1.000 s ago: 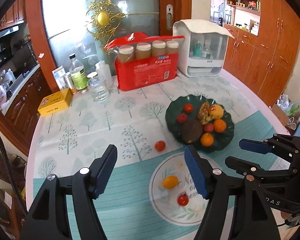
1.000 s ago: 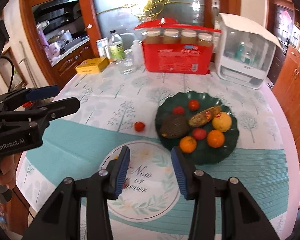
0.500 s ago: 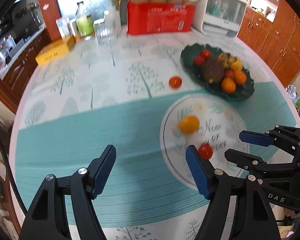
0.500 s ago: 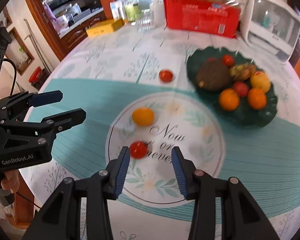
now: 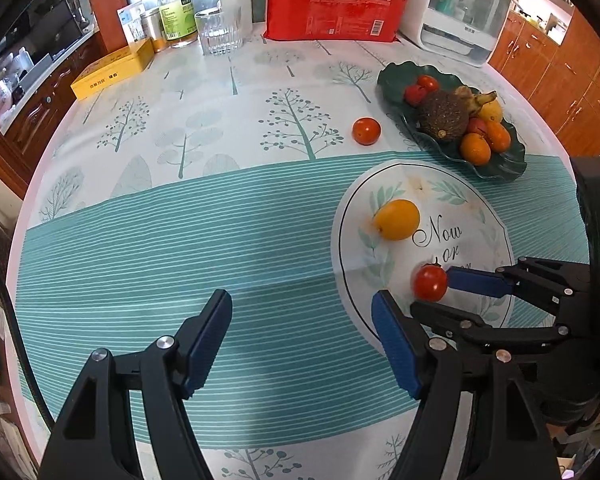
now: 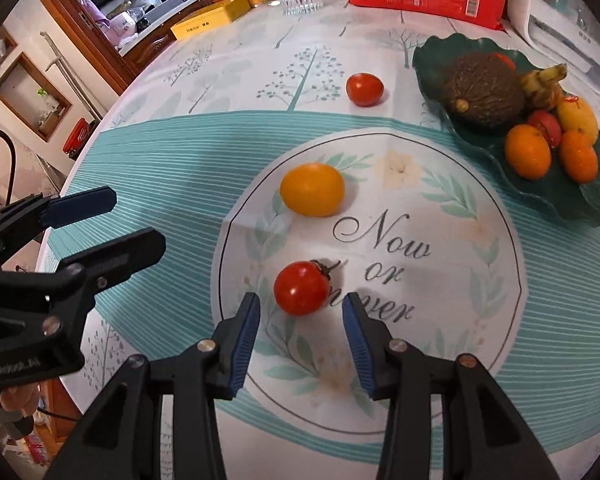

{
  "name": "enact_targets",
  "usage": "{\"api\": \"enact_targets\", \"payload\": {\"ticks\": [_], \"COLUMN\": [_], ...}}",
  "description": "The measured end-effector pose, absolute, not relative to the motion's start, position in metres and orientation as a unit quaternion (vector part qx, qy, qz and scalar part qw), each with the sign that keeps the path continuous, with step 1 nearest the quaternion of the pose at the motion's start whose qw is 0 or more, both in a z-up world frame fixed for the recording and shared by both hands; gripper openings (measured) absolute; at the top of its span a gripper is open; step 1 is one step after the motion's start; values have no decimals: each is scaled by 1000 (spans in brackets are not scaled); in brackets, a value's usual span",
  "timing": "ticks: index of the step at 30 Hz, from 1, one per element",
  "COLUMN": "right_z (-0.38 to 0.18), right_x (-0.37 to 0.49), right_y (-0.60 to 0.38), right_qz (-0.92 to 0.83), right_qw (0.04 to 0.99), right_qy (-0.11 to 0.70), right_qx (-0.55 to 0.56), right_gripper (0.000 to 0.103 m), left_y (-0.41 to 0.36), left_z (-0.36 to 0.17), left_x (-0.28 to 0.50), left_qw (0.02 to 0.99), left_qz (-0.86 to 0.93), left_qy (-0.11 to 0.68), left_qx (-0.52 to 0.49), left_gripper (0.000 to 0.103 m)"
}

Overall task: Organize fruits
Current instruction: 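Reach the left gripper to the yellow orange while the right gripper reaches the red tomato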

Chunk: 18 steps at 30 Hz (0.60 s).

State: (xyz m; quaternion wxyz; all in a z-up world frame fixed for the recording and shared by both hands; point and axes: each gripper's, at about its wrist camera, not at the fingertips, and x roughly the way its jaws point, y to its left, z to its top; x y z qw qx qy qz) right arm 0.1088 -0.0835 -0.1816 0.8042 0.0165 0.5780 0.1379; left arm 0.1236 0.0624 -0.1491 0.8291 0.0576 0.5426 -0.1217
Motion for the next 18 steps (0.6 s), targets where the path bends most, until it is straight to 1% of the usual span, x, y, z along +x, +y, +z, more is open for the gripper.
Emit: {"api": "enact_targets", "payload": {"ticks": [2,3,4,9,18], "right_z": [-182,-183,-183,-181,-174], "right_x": [111,111,111,108,111], "right_y": [-82,-82,-82,-87,-127], "right_qz": [140,141,143,139,107], "right_qw": [806,807,807,811,820], "right_qy": [575,574,573,568,561], "right_qx": [12,7,3,-18,14], "right_gripper": [37,30,28,28,27], "left_y": [62,61,60,53,13], "left_z": [-151,-152,-153,-157,-167], "left_x": [125,126,127,134,159], "left_qw": [828,826,826,822,816], "left_qz": [-122,-122,-123,-130,-166], "left_qy": [545,547,547,552,550], "left_qx": [57,57,57,53,62], "left_gripper": [71,71,71,71,71]}}
